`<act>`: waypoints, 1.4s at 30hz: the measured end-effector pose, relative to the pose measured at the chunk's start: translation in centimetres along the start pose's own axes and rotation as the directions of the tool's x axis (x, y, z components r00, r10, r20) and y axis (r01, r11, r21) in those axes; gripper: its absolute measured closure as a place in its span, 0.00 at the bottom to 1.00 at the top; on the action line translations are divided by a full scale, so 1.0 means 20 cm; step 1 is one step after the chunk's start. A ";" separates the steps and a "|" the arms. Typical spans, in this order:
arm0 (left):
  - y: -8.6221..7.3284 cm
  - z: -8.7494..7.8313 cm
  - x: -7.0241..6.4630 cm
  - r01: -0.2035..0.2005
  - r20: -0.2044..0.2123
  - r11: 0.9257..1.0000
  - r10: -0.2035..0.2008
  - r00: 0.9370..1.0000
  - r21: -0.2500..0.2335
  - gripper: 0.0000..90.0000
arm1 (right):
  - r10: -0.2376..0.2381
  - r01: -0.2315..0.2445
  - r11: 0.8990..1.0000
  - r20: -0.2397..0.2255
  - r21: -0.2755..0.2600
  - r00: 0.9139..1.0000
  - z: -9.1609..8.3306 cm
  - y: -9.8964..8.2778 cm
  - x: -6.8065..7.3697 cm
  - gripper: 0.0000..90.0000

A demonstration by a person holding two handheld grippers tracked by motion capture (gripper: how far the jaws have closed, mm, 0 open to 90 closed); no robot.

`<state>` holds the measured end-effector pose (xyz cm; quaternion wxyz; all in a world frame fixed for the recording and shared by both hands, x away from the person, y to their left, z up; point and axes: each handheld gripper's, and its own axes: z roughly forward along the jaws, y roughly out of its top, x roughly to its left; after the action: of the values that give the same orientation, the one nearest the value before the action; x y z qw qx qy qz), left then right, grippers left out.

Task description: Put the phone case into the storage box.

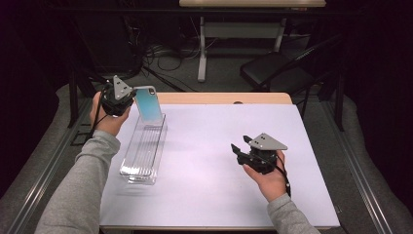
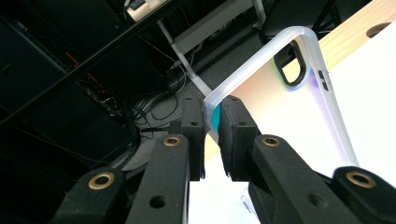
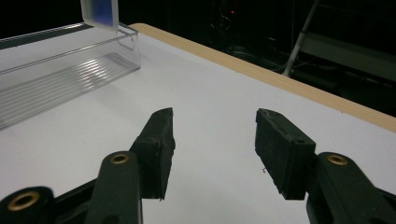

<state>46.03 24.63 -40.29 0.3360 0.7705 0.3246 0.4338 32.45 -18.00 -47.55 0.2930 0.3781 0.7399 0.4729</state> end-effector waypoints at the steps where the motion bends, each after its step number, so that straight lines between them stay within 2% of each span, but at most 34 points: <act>1: -0.01 0.01 0.01 0.001 -0.002 1.000 -0.001 1.000 -0.001 0.90 | 0.009 -0.009 1.000 0.007 0.004 1.000 0.00 0.00 0.00 0.50; 2: -0.01 0.01 0.01 -0.002 -0.002 1.000 0.002 1.000 0.001 0.90 | 0.025 -0.025 1.000 0.014 0.008 1.000 0.00 0.00 -0.01 0.48; 7: -0.02 0.05 0.01 -0.006 -0.001 1.000 0.006 1.000 0.005 0.90 | 0.047 -0.047 0.999 0.026 0.012 0.999 0.00 -0.01 -0.03 0.39; 17: -0.05 0.09 0.00 -0.034 -0.011 0.999 0.034 0.999 0.017 0.90 | 0.038 -0.038 0.999 0.034 0.010 0.999 0.00 -0.01 -0.03 0.30; 21: -0.06 0.12 -0.01 -0.042 -0.012 0.999 0.042 0.999 0.015 0.90 | 0.049 -0.050 0.999 0.044 0.017 0.998 0.01 -0.02 -0.03 0.25; 24: -0.08 0.14 -0.01 -0.039 -0.013 0.999 0.039 0.999 0.017 0.90 | 0.056 -0.057 0.998 0.045 0.024 0.997 0.01 -0.02 -0.04 0.23; 25: -0.08 0.15 -0.01 -0.039 -0.012 0.999 0.039 0.999 0.018 0.90 | 0.044 -0.046 0.999 0.045 0.026 0.998 0.01 -0.03 -0.04 0.22; 35: -0.14 0.19 -0.05 -0.053 -0.018 0.998 0.053 0.998 0.031 0.90 | 0.087 -0.089 0.996 0.057 0.025 0.995 0.00 -0.04 -0.05 0.19; 42: -0.16 0.22 -0.07 -0.057 -0.005 0.998 0.057 0.998 0.021 0.90 | 0.094 -0.096 0.995 0.060 0.029 0.994 0.00 -0.06 -0.05 0.19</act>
<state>48.72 24.18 -45.29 0.3146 0.7815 0.3079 0.4420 32.72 -19.22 -48.58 0.2857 0.4313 0.7196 0.4632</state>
